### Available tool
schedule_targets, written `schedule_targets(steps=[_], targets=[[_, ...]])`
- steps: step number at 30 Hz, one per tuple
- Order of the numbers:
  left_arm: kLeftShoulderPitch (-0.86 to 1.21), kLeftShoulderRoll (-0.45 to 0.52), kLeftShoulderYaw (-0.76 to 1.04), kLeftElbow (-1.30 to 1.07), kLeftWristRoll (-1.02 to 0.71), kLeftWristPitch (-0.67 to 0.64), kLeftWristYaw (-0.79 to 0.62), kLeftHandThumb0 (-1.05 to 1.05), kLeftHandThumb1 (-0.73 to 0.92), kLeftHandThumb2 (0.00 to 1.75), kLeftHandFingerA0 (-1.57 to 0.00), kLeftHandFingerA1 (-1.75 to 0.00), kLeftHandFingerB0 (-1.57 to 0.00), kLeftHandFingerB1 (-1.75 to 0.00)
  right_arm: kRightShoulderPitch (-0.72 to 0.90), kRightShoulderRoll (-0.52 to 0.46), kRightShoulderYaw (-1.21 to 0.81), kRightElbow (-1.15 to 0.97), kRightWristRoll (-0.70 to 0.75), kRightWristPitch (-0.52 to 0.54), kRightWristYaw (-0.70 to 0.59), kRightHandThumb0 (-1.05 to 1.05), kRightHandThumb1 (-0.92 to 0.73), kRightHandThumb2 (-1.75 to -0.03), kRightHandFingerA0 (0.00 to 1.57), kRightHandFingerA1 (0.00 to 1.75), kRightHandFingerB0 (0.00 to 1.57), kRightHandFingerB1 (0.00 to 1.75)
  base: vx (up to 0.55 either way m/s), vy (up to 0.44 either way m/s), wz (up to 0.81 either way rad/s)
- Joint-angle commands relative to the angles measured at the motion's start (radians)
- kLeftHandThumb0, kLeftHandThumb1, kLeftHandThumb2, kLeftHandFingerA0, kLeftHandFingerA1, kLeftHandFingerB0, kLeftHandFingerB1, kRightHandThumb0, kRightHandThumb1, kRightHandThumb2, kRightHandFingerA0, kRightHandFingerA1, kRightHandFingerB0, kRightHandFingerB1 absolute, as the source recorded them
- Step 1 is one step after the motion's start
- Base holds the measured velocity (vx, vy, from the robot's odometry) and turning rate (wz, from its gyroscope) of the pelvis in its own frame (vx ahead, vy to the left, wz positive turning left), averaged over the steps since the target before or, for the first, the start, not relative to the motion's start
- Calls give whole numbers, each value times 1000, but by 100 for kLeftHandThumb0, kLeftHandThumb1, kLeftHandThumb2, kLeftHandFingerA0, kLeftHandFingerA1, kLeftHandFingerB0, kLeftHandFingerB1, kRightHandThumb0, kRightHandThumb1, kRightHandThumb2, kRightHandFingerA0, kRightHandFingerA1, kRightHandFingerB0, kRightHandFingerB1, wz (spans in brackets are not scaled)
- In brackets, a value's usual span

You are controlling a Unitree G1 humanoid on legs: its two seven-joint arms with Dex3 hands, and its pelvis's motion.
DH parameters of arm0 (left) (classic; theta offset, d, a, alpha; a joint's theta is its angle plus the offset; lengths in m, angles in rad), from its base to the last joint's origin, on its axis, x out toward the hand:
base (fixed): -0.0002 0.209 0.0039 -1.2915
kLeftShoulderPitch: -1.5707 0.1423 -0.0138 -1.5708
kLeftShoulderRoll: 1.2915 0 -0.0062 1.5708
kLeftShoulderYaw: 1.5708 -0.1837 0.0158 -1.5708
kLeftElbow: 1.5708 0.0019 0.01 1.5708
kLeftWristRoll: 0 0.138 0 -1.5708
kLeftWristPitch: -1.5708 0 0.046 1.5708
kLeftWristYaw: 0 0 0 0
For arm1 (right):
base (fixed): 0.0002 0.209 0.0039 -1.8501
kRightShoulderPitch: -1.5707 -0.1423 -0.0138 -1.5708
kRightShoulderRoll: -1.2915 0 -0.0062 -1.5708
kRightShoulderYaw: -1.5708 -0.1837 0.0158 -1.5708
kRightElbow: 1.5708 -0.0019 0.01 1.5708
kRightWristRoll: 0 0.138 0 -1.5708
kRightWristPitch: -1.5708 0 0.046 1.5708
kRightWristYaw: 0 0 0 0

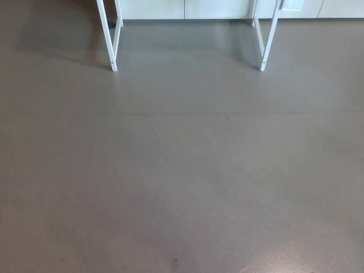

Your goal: The robot walk towards a table in front and uses its left hand to pickup a tennis ball on the left side and put it in a container on the right hand side

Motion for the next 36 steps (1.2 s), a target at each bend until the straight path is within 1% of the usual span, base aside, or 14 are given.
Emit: schedule_targets(steps=[1,3,5,7,10,12,18,23,24,25,26,31,32,36], targets=[[12,1,22,-13,-75,-44,-55,-23,58,59,-37,-34,-30,-31,-4,-15,-23,6,61,-42,58,-14,-52,-56,53,45,39,39,0,0,0],[16,2,21,-13,-77,-53,-62,-23,58,59,-37,-34,-29,-31,-7,-16,-23,19,60,-53,64,-11,-53,-55,54,44,39,38,0,0,0],[17,3,16,-14,-73,-52,-48,-26,58,58,-40,-34,-31,-31,-11,-20,-22,33,61,-62,68,-15,-51,-56,53,45,38,39,0,0,0],[16,4,14,-12,-74,-53,-45,-26,57,58,-39,-34,-32,-31,-13,-20,-21,38,61,-68,68,-11,-52,-55,54,44,39,38,0,0,0],[19,4,13,-12,-84,-53,-59,-20,57,57,-37,-33,-29,-31,-7,-21,-20,34,63,-67,67,-12,-52,-55,53,44,39,38,0,0,0],[22,3,12,-12,-85,-57,-60,-20,57,57,-37,-33,-29,-31,-2,-22,-18,32,64,-71,69,-16,-52,-57,52,45,38,39,0,0,0],[34,2,-1,-31,-78,-61,-42,-22,58,59,-38,-34,-29,-31,1,-19,-19,35,73,-80,77,-13,-52,-56,52,45,38,39,0,0,0],[28,7,3,-10,-99,-76,-72,-21,56,57,-37,-33,-27,-30,5,-19,-13,38,68,-86,75,-13,-53,-56,51,44,38,39,0,0,0],[28,8,2,-11,-98,-77,-73,-18,39,83,-25,-51,-15,-45,5,-19,-12,39,67,-88,75,-13,-54,-56,52,44,38,39,0,0,0],[30,7,0,-13,-97,-78,-72,-18,39,83,-25,-51,-15,-45,6,-21,-11,41,65,-91,75,-13,-54,-56,52,44,38,39,0,0,0],[29,8,-1,-11,-97,-81,-73,-27,54,62,-31,-34,-25,-33,5,-20,-11,39,66,-92,78,-13,-53,-56,52,45,38,39,149,-8,7],[31,12,-11,-11,-90,-93,-73,-28,54,61,-31,-34,-26,-33,5,-20,-9,37,65,-91,75,-12,-53,-56,51,44,38,39,-7,3,13],[29,10,-7,-14,-99,-84,-75,-22,56,57,-35,-32,-28,-30,1,-21,-10,45,67,-92,79,-13,-53,-56,51,45,38,39,-37,10,-20],[33,7,-11,-24,-98,-81,-68,-22,56,57,-36,-33,-27,-30,1,-27,-5,53,60,-101,79,-14,-53,-57,51,44,38,39,19,83,-2]])
